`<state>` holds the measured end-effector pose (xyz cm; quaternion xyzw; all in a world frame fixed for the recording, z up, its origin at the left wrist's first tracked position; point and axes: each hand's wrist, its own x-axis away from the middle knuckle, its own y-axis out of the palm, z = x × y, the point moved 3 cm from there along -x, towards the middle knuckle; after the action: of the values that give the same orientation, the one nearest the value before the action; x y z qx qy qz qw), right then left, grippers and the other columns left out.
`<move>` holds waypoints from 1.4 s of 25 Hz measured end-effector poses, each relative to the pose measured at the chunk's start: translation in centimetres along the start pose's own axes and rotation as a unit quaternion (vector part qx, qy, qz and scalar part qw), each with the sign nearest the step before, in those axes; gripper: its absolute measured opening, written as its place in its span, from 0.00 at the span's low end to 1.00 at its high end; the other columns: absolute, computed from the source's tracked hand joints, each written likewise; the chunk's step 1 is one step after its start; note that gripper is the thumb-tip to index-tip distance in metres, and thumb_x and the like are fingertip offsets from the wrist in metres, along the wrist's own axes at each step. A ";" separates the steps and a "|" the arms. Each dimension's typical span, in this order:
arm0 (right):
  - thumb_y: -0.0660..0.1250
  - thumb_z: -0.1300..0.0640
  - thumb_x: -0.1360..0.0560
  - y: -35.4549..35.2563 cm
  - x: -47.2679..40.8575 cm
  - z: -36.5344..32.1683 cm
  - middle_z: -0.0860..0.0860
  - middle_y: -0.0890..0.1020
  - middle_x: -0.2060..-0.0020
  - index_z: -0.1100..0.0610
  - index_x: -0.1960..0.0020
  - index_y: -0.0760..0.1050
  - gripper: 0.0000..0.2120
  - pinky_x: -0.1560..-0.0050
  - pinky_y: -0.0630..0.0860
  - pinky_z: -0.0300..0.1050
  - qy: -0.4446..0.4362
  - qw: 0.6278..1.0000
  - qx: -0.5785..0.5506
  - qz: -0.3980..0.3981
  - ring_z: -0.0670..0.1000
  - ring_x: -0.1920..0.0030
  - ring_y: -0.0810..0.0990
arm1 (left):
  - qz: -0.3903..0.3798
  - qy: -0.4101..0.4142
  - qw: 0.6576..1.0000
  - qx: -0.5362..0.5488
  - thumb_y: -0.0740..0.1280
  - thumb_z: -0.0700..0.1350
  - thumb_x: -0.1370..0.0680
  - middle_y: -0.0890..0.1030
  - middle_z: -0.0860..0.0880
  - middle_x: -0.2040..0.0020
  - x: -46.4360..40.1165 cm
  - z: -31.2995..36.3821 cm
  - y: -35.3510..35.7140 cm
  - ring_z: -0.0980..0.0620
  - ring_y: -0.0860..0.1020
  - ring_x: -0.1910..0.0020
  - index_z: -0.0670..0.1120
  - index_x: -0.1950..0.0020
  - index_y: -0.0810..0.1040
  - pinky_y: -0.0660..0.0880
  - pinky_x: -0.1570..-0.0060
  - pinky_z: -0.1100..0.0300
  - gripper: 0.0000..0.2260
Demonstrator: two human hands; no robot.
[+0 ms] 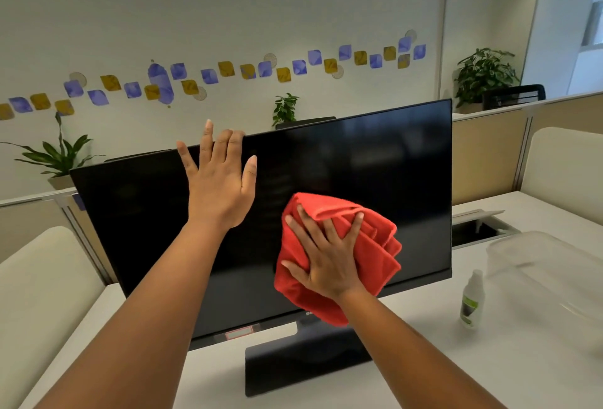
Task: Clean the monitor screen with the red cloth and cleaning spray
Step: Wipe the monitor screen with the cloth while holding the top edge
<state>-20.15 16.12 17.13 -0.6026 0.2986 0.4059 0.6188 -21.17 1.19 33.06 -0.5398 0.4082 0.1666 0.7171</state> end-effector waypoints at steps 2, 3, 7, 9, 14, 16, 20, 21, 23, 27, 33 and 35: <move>0.53 0.35 0.30 0.3 1.8 1.9 0.46 0.66 0.31 0.46 0.28 0.55 0.33 0.39 0.43 0.79 0.037 0.999 0.011 -0.006 0.55 0.37 0.66 | 0.003 0.001 1.000 0.009 0.49 0.50 0.21 0.60 0.46 0.27 0.1 0.0 0.0 0.47 0.43 0.25 0.45 0.29 0.58 0.31 0.32 0.44 0.21; 0.53 0.36 0.29 0.2 2.3 3.0 0.48 0.68 0.31 0.47 0.29 0.57 0.32 0.40 0.45 0.79 0.068 0.998 0.013 -0.004 0.55 0.38 0.66 | 0.003 0.001 1.000 0.018 0.49 0.50 0.21 0.60 0.46 0.27 0.2 0.0 -0.1 0.48 0.43 0.25 0.45 0.29 0.58 0.30 0.32 0.44 0.21; 0.53 0.40 0.28 -1.5 0.7 7.5 0.53 0.63 0.29 0.50 0.28 0.56 0.31 0.39 0.46 0.79 0.256 0.964 -0.057 0.052 0.57 0.28 0.58 | -0.004 -0.004 0.999 0.050 0.46 0.53 0.25 0.61 0.48 0.27 0.0 0.0 -0.2 0.49 0.42 0.25 0.46 0.29 0.60 0.28 0.33 0.46 0.25; 0.52 0.41 0.27 -2.8 -1.7 8.7 0.52 0.56 0.27 0.51 0.27 0.56 0.31 0.37 0.46 0.79 0.318 0.938 -0.100 0.095 0.57 0.27 0.53 | -0.007 -0.007 0.998 0.057 0.45 0.54 0.25 0.61 0.48 0.27 -0.2 0.0 -0.2 0.49 0.41 0.25 0.46 0.30 0.60 0.28 0.33 0.45 0.26; 0.50 0.33 0.30 -4.6 -8.0 6.6 0.56 0.59 0.26 0.54 0.27 0.56 0.38 0.36 0.42 0.77 0.310 0.936 -0.109 0.124 0.59 0.26 0.52 | -0.010 -0.009 0.998 0.063 0.45 0.54 0.25 0.62 0.48 0.28 -0.2 0.0 -0.3 0.49 0.41 0.25 0.46 0.30 0.60 0.28 0.34 0.46 0.26; 0.51 0.27 0.34 -4.8 -9.5 4.3 0.57 0.58 0.26 0.54 0.26 0.55 0.44 0.37 0.38 0.75 0.249 0.958 -0.090 0.108 0.60 0.26 0.51 | -0.011 -0.009 0.998 0.061 0.45 0.54 0.25 0.62 0.48 0.28 -0.2 0.0 -0.3 0.49 0.41 0.25 0.46 0.30 0.60 0.28 0.34 0.45 0.26; 0.53 0.29 0.33 -4.9 -10.2 2.7 0.54 0.62 0.27 0.51 0.27 0.57 0.41 0.38 0.42 0.77 0.125 0.987 -0.044 0.096 0.59 0.27 0.55 | -0.016 -0.012 0.998 0.052 0.45 0.54 0.25 0.62 0.47 0.28 -0.1 -0.2 -0.4 0.48 0.42 0.25 0.45 0.30 0.60 0.29 0.33 0.44 0.26; 0.53 0.30 0.32 -5.0 -10.2 3.4 0.54 0.62 0.27 0.50 0.28 0.58 0.38 0.38 0.42 0.77 0.124 0.986 -0.045 0.102 0.59 0.27 0.56 | -0.016 -0.009 0.998 0.053 0.45 0.54 0.25 0.62 0.47 0.28 -0.1 -0.1 -0.4 0.48 0.42 0.25 0.45 0.30 0.60 0.29 0.33 0.44 0.26; 0.52 0.33 0.30 -5.3 -10.0 5.7 0.53 0.61 0.27 0.49 0.27 0.57 0.35 0.38 0.40 0.76 0.167 0.978 -0.057 0.114 0.58 0.27 0.55 | -0.017 -0.004 0.998 0.054 0.46 0.54 0.25 0.62 0.47 0.28 -0.2 0.0 -0.4 0.48 0.42 0.25 0.45 0.30 0.61 0.29 0.33 0.44 0.25; 0.49 0.34 0.29 -5.1 -8.2 11.5 0.52 0.57 0.25 0.49 0.26 0.53 0.35 0.36 0.40 0.75 0.317 0.936 -0.089 0.125 0.56 0.26 0.52 | -0.018 -0.002 0.998 0.063 0.50 0.50 0.21 0.62 0.46 0.28 -0.3 -0.2 -0.2 0.47 0.42 0.25 0.45 0.31 0.61 0.29 0.34 0.44 0.20; 0.42 0.31 0.28 -2.2 0.6 13.3 0.53 0.53 0.25 0.51 0.25 0.49 0.37 0.32 0.45 0.72 0.472 0.864 -0.132 0.110 0.56 0.25 0.49 | -0.017 -0.009 0.998 0.053 0.52 0.48 0.21 0.62 0.45 0.28 -0.5 0.0 0.0 0.47 0.43 0.25 0.45 0.31 0.61 0.29 0.34 0.42 0.18; 0.38 0.29 0.29 -1.1 3.4 12.4 0.54 0.51 0.24 0.50 0.26 0.45 0.39 0.30 0.45 0.70 0.512 0.839 -0.151 0.106 0.56 0.25 0.48 | -0.023 -0.008 0.998 0.053 0.52 0.48 0.21 0.62 0.45 0.28 -0.4 -0.1 0.0 0.46 0.42 0.25 0.45 0.32 0.61 0.30 0.34 0.42 0.18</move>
<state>-19.00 28.91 15.93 -0.7752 0.5699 0.1426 0.2323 -21.45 1.20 33.42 -0.5088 0.3982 0.1330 0.7516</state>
